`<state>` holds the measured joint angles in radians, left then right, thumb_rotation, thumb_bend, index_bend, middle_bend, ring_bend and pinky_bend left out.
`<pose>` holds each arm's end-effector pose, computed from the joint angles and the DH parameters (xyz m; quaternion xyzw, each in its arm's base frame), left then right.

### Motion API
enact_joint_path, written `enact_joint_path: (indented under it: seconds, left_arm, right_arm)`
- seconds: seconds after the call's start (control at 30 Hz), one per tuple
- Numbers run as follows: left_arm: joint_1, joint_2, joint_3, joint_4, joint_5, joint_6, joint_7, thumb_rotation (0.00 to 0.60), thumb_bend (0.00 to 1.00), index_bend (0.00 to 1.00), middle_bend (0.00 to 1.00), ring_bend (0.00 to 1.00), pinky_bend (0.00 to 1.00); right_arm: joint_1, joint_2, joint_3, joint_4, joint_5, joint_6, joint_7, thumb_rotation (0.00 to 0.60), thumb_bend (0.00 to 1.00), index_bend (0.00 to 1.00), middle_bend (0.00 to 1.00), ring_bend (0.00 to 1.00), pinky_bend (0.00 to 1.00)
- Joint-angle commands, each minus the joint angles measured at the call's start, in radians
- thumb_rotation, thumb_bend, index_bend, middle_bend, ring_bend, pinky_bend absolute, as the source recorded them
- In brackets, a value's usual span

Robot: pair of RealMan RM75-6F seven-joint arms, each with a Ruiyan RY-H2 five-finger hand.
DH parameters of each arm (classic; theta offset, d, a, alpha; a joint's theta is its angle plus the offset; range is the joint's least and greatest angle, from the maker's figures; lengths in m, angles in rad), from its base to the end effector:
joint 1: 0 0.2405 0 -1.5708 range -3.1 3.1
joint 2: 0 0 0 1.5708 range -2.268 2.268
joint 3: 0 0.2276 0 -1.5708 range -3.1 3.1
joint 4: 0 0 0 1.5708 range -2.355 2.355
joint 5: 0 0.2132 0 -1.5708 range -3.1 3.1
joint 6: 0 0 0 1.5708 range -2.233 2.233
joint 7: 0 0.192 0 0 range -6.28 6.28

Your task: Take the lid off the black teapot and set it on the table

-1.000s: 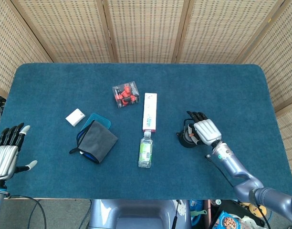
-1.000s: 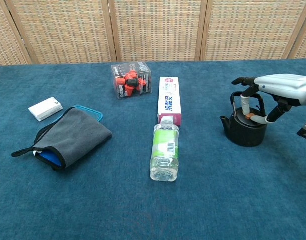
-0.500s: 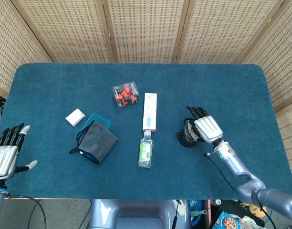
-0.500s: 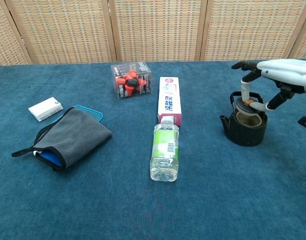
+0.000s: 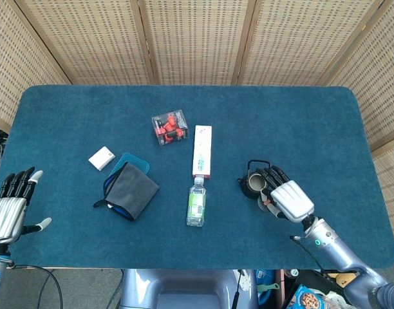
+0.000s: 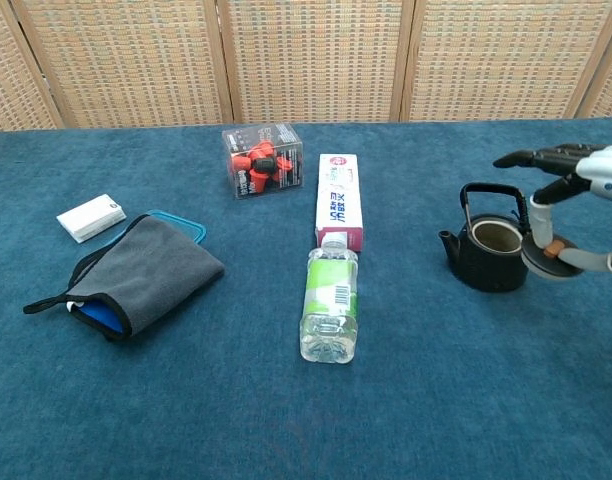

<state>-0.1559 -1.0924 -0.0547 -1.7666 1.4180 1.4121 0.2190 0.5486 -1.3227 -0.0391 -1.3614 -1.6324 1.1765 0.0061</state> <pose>-0.2581 0.2435 0.1289 -0.6235 -0.3773 -0.3493 0.5890 -0.2030 -0.3183 0.0276 0.7916 -0.2748 0.3691 0.4019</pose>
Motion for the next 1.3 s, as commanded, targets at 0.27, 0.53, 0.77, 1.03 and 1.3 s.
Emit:
enact_joint_path:
  seconds: [0.27,0.53,0.77,1.03,1.3]
  left_arm:
    - [-0.003,-0.005,0.001,0.002,-0.005,-0.006,0.007,0.6,0.0,0.0,0.0,0.0,0.0]
    - [-0.003,-0.004,0.001,0.002,-0.005,-0.007,0.007,0.6,0.0,0.0,0.0,0.0,0.0]
    - [-0.002,-0.003,0.003,0.0,-0.003,-0.006,0.003,0.6,0.0,0.0,0.0,0.0,0.0]
    - [0.006,0.004,0.003,-0.003,0.01,0.014,-0.011,0.6,0.0,0.0,0.0,0.0,0.0]
    - [0.015,0.011,0.007,-0.002,0.028,0.03,-0.028,0.6,0.0,0.0,0.0,0.0,0.0]
  right_arm:
    - [-0.031,-0.105,-0.039,0.153,-0.062,0.028,-0.012,0.6,0.6,0.66,0.0,0.0,0.08]
    - [-0.035,-0.099,-0.04,0.157,-0.055,0.013,-0.015,0.6,0.2,0.26,0.0,0.0,0.05]
    - [-0.055,-0.042,-0.031,0.096,-0.072,0.08,-0.003,0.6,0.19,0.25,0.0,0.0,0.05]
    - [-0.142,0.072,-0.004,-0.019,-0.062,0.258,0.025,0.6,0.1,0.17,0.0,0.0,0.0]
    - [-0.257,0.133,-0.003,-0.094,0.032,0.327,0.029,0.6,0.0,0.0,0.0,0.0,0.0]
